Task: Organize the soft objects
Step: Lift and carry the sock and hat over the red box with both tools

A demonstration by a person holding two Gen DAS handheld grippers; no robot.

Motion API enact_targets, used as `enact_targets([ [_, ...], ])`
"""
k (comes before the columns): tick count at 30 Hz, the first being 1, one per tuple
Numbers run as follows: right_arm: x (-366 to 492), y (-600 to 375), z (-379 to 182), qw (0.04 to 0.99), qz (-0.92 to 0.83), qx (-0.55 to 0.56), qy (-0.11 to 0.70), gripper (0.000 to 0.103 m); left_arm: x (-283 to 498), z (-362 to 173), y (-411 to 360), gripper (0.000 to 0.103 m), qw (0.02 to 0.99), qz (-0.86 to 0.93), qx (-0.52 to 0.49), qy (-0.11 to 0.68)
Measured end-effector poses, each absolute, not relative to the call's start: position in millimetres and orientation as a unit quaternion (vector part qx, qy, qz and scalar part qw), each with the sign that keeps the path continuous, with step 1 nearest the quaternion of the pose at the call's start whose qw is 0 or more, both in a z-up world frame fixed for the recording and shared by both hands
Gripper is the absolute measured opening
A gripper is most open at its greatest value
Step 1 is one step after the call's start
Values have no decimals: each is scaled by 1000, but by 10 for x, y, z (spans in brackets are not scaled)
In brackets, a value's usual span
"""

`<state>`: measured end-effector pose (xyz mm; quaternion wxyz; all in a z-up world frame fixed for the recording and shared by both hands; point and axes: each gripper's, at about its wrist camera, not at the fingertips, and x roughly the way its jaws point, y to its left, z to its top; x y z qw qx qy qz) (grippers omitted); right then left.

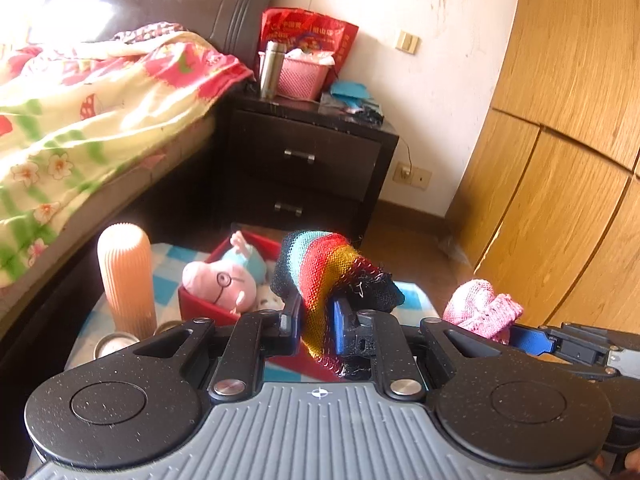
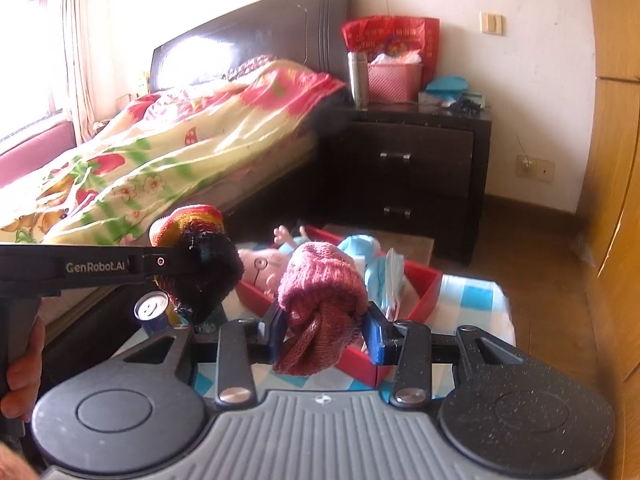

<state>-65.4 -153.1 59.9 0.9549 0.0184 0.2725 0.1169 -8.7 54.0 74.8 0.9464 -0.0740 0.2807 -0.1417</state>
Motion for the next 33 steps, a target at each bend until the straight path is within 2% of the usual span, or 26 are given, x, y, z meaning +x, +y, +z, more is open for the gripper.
enact_targets([
  [20, -470, -1451, 696, 970, 74, -19, 230, 18, 171, 842, 397, 14, 954, -135, -67, 259],
  [33, 139, -1421, 607, 971, 41, -35, 231, 18, 728, 727, 304, 15, 955, -109, -57, 270],
])
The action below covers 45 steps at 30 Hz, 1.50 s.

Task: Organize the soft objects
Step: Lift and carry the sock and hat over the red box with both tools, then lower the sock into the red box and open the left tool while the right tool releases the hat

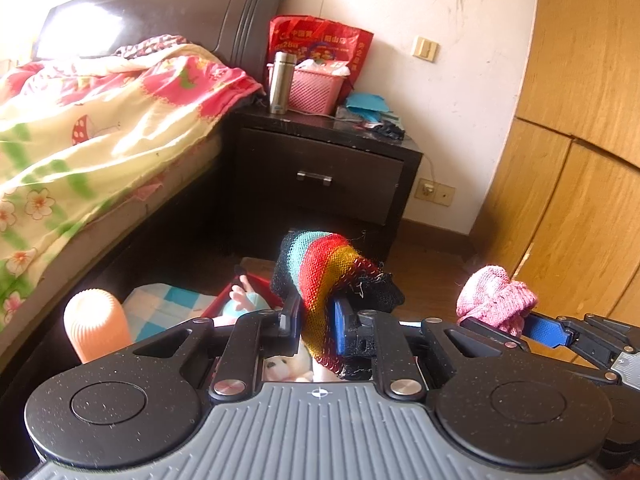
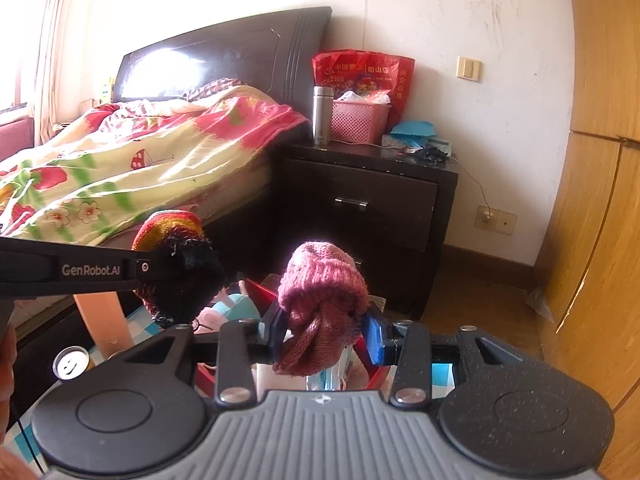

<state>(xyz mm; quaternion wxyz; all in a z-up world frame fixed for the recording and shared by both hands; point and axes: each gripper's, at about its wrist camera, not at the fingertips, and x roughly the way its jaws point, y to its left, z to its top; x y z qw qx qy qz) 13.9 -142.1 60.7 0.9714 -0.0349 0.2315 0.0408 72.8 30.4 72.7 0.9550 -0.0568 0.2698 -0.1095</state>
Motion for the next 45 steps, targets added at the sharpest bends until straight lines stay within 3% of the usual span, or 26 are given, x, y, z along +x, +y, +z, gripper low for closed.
enact_targets([
  [15, 1088, -1525, 87, 961, 28, -5, 275, 18, 1546, 175, 197, 17, 944, -79, -42, 319],
  [25, 1512, -1666, -439, 946, 24, 32, 322, 24, 1816, -197, 182, 27, 937, -54, -17, 346],
  [35, 1353, -1805, -207, 952, 14, 64, 298, 32, 1543, 87, 185, 48, 944, -53, -12, 324],
  [45, 755, -1727, 382, 968, 30, 64, 243, 33, 902, 454, 227, 54, 957, -52, -1, 284],
])
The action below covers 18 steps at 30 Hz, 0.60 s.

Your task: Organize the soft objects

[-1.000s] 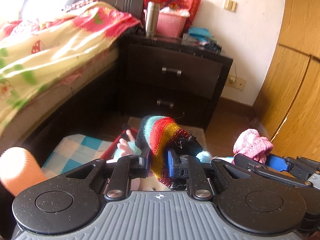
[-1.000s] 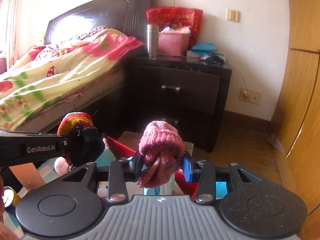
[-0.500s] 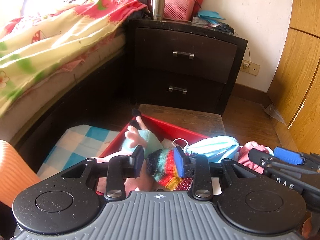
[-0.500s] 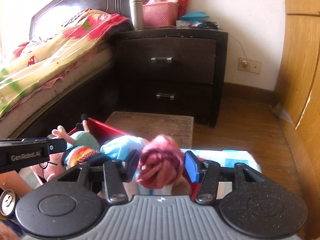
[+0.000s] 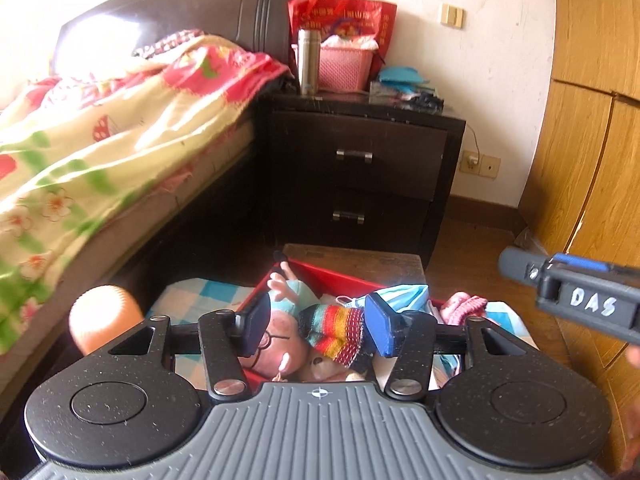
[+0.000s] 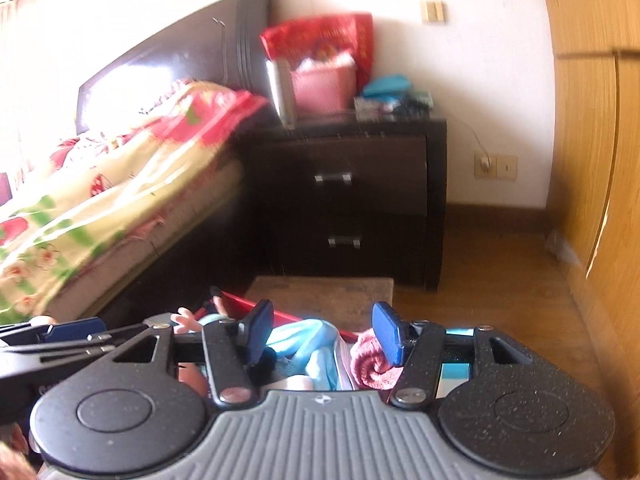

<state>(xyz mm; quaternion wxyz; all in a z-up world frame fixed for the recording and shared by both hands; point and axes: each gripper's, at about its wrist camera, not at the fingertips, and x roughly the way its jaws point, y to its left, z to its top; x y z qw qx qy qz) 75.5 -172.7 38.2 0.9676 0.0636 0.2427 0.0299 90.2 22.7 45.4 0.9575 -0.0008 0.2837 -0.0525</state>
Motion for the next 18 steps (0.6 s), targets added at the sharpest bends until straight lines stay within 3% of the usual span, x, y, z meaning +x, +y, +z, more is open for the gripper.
enact_targets([
  [8, 184, -1587, 676, 977, 42, 56, 201, 35, 494, 589, 257, 60, 964, -57, 7, 260],
  [18, -351, -1563, 663, 981, 34, 53, 184, 36, 79, 711, 276, 66, 973, -52, 23, 222],
])
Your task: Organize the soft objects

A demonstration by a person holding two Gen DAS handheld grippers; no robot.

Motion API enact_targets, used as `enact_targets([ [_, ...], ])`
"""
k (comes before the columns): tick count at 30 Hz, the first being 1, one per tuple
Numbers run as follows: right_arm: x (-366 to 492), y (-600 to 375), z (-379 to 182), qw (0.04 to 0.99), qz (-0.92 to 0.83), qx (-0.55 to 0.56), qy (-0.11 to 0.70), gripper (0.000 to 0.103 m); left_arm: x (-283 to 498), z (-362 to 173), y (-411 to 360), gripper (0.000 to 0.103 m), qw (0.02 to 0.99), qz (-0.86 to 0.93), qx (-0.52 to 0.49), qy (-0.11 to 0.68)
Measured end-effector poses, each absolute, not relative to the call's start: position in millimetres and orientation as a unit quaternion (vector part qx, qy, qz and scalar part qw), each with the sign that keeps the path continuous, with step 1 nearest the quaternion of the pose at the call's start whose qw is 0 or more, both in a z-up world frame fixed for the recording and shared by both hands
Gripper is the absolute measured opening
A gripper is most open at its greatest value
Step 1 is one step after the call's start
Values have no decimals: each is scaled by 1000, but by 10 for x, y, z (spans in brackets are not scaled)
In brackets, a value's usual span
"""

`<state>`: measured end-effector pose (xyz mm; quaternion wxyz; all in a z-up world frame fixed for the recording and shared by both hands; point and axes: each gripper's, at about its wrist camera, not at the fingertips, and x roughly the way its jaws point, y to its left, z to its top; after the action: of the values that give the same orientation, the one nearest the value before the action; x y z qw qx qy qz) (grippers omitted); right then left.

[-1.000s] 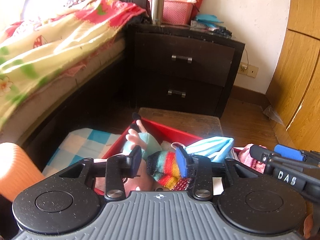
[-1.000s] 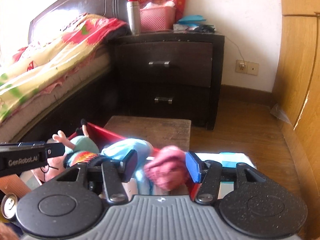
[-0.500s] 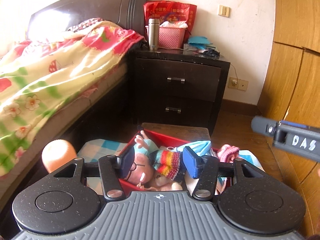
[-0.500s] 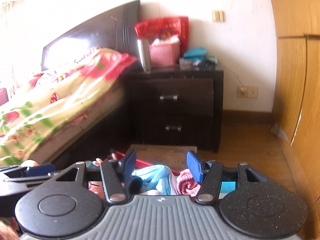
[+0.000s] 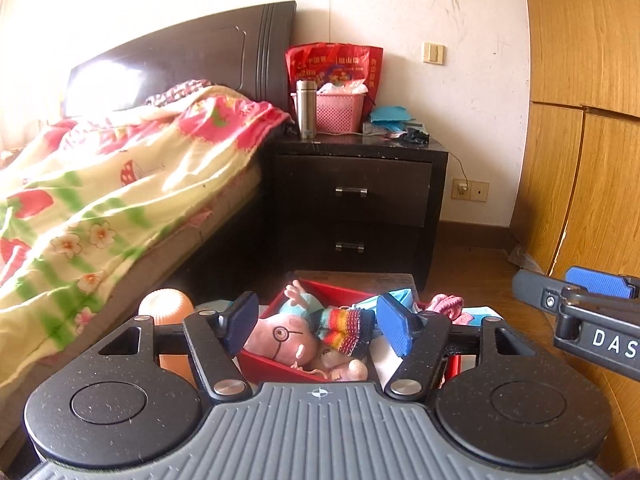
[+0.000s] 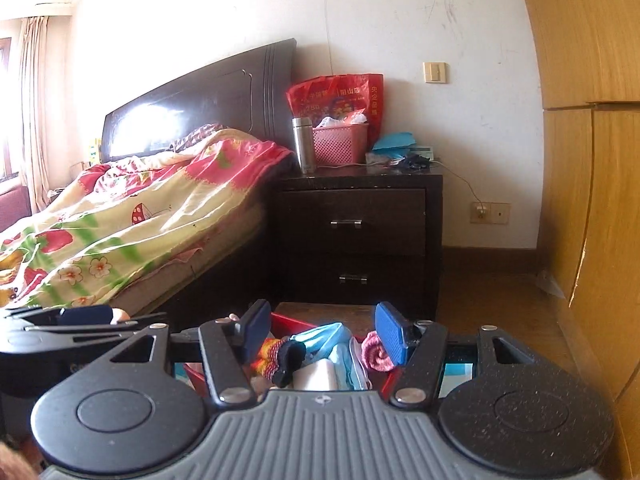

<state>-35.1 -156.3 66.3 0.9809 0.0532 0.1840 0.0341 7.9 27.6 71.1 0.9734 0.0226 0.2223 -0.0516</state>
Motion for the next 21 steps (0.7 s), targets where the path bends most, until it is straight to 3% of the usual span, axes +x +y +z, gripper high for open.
enact_targets([
  [21, -721, -1580, 686, 984, 39, 57, 164, 37, -250, 669, 258, 72, 974, -47, 32, 218],
])
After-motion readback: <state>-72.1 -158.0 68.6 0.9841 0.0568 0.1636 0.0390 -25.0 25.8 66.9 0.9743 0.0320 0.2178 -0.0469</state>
